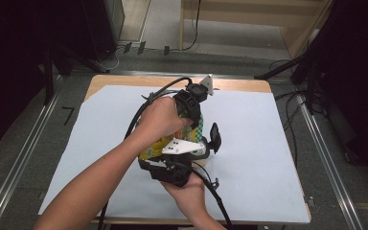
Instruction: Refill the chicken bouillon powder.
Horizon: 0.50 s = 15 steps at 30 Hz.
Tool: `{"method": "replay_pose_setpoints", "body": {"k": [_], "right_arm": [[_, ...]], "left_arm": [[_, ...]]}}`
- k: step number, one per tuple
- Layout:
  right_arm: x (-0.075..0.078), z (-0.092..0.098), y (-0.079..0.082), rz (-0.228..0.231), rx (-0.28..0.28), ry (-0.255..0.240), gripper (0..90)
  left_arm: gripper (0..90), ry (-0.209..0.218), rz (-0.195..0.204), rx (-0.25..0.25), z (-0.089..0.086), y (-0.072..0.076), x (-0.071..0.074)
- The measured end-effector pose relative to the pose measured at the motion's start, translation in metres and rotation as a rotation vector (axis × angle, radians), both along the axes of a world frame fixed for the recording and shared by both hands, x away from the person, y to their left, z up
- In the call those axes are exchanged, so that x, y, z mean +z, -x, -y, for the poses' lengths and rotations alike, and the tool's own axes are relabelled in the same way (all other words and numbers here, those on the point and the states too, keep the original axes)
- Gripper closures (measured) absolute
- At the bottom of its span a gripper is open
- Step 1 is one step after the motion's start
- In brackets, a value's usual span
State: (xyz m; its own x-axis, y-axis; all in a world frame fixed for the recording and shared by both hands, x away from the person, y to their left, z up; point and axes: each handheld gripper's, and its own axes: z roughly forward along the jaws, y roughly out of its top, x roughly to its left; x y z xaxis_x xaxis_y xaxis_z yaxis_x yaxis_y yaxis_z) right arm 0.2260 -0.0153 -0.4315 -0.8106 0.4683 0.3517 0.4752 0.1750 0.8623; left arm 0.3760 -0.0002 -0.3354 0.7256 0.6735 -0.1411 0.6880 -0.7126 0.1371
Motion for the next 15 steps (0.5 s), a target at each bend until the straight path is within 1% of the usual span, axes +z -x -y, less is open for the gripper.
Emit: {"method": "replay_pose_setpoints", "body": {"k": [3, 4, 5, 6, 8, 10, 12, 13, 15], "right_arm": [[-0.0010, -0.0006, -0.0001, -0.002, 0.003, 0.000, 65.5], [-0.0017, -0.0003, -0.0007, -0.003, 0.003, 0.005, 65.5], [-0.0021, -0.0001, -0.0011, -0.007, 0.004, 0.002, 65.5], [-0.0021, -0.0001, -0.0011, -0.007, 0.004, 0.002, 65.5], [-0.0035, 0.0001, -0.0016, -0.020, 0.008, 0.003, 65.7], [-0.0055, -0.0006, -0.0019, -0.015, 0.007, 0.004, 65.8], [-0.0060, -0.0015, -0.0019, -0.020, 0.007, 0.002, 65.9], [-0.0059, -0.0018, -0.0020, -0.018, 0.008, -0.001, 65.9], [-0.0043, -0.0013, -0.0012, -0.018, 0.005, -0.018, 65.8]], "left_arm": [[85.2, 0.014, -0.030, -0.003, -0.0008, -0.0020, -0.0015], [85.2, 0.011, -0.031, -0.003, -0.0009, -0.0023, -0.0018], [84.9, -0.001, -0.032, -0.011, 0.0005, -0.0026, -0.0049], [84.4, -0.001, -0.032, -0.011, 0.0005, -0.0026, -0.0049], [84.4, -0.020, -0.054, -0.022, 0.0010, -0.0036, -0.0083], [85.5, -0.036, -0.061, -0.024, 0.0013, -0.0031, -0.0091], [86.0, -0.051, -0.066, -0.033, 0.0018, -0.0033, -0.0090], [86.0, -0.063, -0.068, -0.028, 0.0025, -0.0035, -0.0091], [85.9, -0.064, -0.077, -0.024, 0.0038, -0.0045, -0.0080]]}}
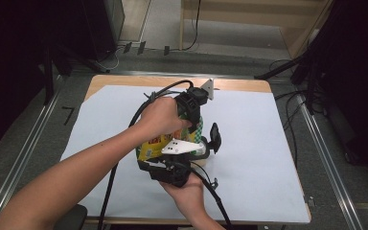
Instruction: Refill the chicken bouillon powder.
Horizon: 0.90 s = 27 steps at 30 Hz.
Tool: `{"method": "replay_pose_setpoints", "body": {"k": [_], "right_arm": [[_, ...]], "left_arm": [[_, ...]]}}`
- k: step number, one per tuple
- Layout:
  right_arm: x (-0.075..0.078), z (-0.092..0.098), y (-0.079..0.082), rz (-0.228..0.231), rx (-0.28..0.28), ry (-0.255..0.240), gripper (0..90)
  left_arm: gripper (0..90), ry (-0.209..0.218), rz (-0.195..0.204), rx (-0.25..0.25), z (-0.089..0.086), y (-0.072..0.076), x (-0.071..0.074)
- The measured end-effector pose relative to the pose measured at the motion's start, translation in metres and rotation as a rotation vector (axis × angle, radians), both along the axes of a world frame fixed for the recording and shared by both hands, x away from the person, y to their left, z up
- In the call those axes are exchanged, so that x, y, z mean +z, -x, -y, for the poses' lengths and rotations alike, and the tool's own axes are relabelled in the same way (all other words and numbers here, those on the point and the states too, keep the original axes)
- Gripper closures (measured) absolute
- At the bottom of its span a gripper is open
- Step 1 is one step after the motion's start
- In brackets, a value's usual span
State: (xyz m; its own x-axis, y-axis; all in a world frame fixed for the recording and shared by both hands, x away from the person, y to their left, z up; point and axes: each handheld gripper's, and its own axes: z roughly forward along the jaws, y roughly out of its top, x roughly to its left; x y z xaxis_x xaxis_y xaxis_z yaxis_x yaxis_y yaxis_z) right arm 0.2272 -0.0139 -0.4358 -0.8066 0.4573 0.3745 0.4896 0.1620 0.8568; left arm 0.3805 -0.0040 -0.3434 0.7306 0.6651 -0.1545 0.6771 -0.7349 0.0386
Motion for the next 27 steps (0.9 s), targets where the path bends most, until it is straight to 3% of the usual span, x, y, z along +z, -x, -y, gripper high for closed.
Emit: {"method": "replay_pose_setpoints", "body": {"k": [3, 5, 10, 17, 27], "right_arm": [[0.002, 0.003, 0.001, 0.004, -0.006, -0.004, 65.7], [0.003, 0.005, 0.000, 0.007, -0.003, -0.001, 65.7], [0.002, 0.007, 0.000, 0.005, -0.005, 0.007, 65.8], [0.002, 0.008, 0.000, -0.002, 0.003, 0.006, 65.7], [0.005, 0.010, -0.003, 0.009, 0.007, -0.008, 65.8]], "left_arm": [[86.3, 0.009, 0.005, -0.005, 0.002, 0.000, 0.003], [86.9, 0.008, 0.029, -0.024, 0.004, 0.001, 0.004], [88.0, 0.030, 0.014, -0.019, 0.007, 0.002, 0.002], [87.8, 0.017, -0.015, -0.021, 0.011, 0.001, 0.002], [88.4, -0.017, 0.003, -0.022, 0.014, -0.002, 0.003]]}}
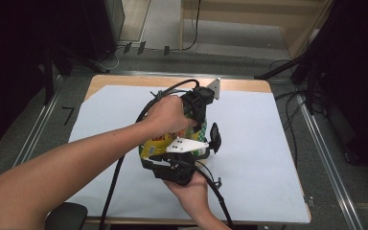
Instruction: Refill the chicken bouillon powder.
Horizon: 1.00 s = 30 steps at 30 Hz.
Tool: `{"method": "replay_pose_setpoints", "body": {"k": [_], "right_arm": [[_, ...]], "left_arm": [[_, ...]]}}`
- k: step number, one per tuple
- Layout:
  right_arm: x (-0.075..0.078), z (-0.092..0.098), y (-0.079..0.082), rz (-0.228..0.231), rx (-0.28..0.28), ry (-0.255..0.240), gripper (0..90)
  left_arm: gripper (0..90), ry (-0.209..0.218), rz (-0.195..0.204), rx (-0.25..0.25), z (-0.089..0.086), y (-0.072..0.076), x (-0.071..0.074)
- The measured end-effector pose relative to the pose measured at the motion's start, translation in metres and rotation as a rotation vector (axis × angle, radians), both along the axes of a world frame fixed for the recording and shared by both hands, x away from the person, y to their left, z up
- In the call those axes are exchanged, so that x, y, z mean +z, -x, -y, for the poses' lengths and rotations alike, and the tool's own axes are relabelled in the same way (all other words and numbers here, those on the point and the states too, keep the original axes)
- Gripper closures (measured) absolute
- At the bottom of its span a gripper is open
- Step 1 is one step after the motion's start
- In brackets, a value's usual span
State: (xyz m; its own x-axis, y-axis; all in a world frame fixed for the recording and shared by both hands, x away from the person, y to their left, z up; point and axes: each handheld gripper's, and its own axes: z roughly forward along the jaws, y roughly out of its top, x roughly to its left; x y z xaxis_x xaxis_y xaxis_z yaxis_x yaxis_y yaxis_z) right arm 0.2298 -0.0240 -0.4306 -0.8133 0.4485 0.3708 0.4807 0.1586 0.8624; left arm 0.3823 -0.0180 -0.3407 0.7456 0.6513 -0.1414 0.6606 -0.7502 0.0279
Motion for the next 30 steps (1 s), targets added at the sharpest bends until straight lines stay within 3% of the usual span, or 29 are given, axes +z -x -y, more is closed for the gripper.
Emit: {"method": "replay_pose_setpoints", "body": {"k": [5, 9, 30], "right_arm": [[0.0004, 0.0006, -0.0004, -0.005, -0.003, -0.005, 66.0], [0.0018, 0.0022, -0.0013, 0.003, -0.008, -0.012, 66.0], [0.0010, 0.0035, -0.0012, 0.008, -0.014, -0.006, 69.0]], "left_arm": [[88.6, -0.004, 0.000, 0.004, 0.0002, -0.0007, 0.0015], [87.8, -0.029, 0.035, -0.012, 0.0023, 0.0007, 0.0040], [87.8, -0.026, 0.017, -0.007, 0.0031, 0.0020, 0.0054]]}}
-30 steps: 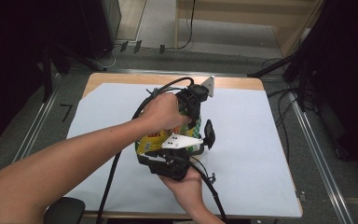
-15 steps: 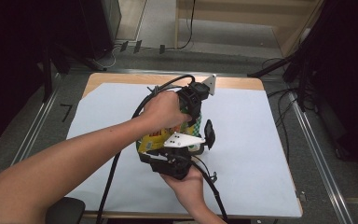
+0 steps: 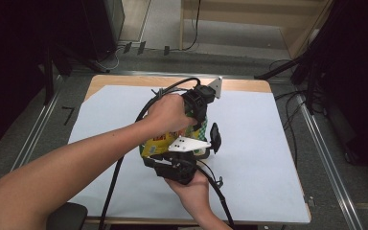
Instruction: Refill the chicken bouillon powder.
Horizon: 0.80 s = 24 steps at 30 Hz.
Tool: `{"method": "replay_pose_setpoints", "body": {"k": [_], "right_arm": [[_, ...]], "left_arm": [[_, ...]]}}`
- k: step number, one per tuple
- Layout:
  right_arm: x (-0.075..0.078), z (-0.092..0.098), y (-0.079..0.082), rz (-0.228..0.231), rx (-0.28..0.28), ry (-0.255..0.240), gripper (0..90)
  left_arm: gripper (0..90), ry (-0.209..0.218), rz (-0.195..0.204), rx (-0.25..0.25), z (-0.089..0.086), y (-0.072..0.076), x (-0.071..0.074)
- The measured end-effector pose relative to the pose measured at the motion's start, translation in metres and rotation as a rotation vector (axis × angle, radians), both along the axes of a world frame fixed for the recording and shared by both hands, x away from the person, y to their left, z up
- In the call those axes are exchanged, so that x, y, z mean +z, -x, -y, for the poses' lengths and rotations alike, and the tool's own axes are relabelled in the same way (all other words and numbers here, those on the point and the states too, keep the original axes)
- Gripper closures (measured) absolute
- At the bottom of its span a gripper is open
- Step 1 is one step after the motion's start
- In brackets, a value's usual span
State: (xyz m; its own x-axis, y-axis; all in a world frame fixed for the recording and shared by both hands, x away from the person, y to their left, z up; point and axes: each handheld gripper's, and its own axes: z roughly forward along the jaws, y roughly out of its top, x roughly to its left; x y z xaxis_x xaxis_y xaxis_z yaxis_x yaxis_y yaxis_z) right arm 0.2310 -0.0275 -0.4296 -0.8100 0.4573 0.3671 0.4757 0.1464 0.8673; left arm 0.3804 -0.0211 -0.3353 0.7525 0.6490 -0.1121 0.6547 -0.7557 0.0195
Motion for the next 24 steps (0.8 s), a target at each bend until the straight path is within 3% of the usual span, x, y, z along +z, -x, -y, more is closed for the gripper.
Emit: {"method": "replay_pose_setpoints", "body": {"k": [24], "right_arm": [[-0.0004, -0.0011, 0.0001, -0.002, 0.001, 0.001, 69.8]], "left_arm": [[87.0, -0.007, -0.006, 0.001, -0.0006, -0.0005, -0.0025]]}}
